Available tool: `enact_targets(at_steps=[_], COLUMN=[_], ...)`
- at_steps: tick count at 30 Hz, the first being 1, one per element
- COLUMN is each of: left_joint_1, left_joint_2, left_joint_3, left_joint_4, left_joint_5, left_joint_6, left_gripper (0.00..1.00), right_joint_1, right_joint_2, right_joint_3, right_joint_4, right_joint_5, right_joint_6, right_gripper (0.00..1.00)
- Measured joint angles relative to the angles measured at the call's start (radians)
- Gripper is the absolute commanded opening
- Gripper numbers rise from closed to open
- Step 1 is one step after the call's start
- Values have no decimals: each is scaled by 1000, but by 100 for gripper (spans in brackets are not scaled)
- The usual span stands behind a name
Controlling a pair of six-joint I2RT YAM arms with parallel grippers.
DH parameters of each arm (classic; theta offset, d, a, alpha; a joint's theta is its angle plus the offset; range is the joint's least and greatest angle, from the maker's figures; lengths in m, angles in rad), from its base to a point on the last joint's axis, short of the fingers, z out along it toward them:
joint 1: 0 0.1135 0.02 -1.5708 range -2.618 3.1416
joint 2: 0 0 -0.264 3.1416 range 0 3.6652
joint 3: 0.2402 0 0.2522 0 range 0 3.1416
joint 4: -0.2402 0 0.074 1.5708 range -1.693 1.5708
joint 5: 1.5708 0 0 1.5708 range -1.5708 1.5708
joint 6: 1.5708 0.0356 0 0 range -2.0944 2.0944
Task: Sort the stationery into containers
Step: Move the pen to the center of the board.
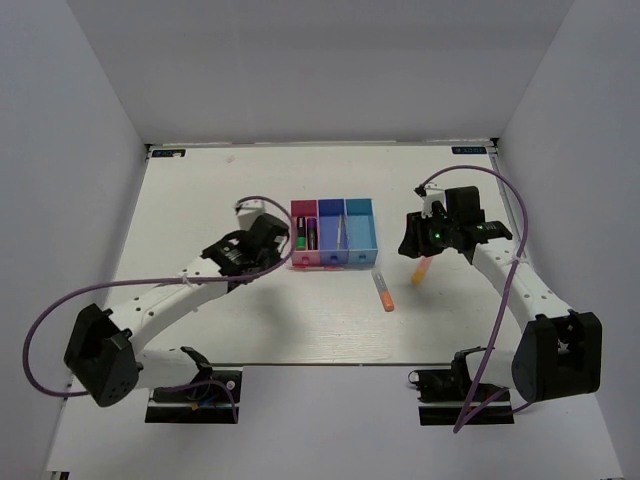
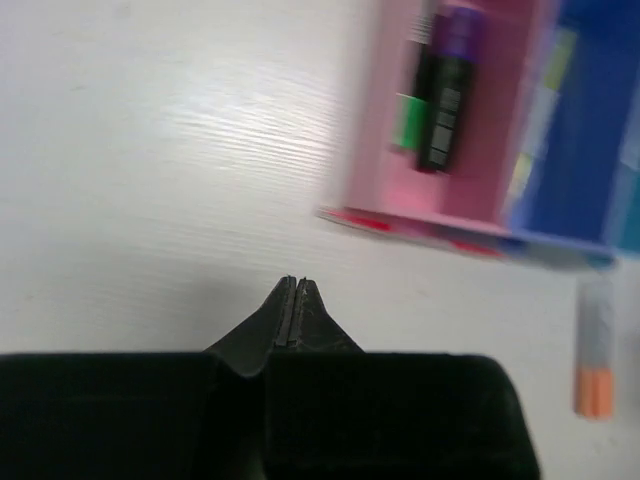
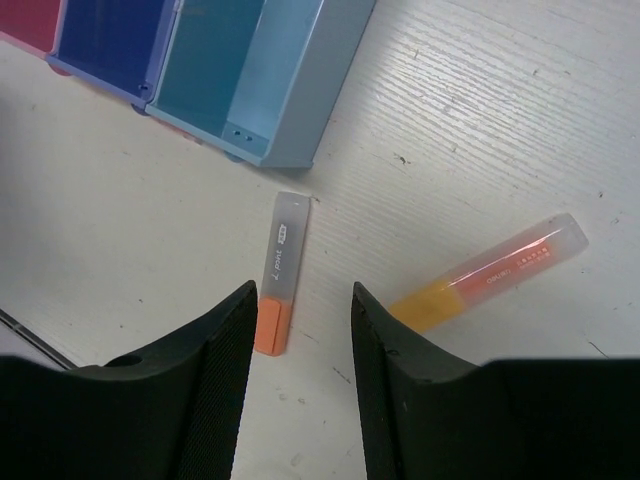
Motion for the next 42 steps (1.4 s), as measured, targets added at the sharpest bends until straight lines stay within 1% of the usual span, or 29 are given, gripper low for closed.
enact_targets(at_steps=[2, 5, 7, 10, 16, 21, 25, 35, 42], left_joint_1=[87, 206, 254, 296, 319, 323, 330, 333, 333], left_joint_2=[-40, -31, 0, 73, 248, 328, 372, 406, 409], left_joint_3=[-87, -191, -225, -231, -150, -78, -73, -134, -155], left_joint_4=[19, 74, 115, 192, 293, 341, 377, 509, 558], left_joint_5=[4, 49, 84, 135, 219, 262, 294, 380, 425], left_joint_6=[-41, -84, -98, -111, -126, -143, -165, -230, -250], left_gripper=[3, 3, 3, 2, 2, 2, 1, 1, 1], right_joint_1=[-1, -1, -2, -7, -19, -24, -29, -35, -47], right_joint_2=[0, 0, 0, 0, 4, 15, 20, 22, 22], right_joint_3=[0, 0, 0, 0, -2, -2, -2, -2, -2], right_joint_4=[0, 0, 0, 0, 0, 0, 0, 0, 0], right_joint_5=[-11, -22, -29, -40, -52, -63, -68, -76, -81], right_joint_6=[0, -1, -3, -5, -10, -11, -11, -11, -10], right_gripper=[46, 46, 46, 44, 44, 44, 44, 44, 44])
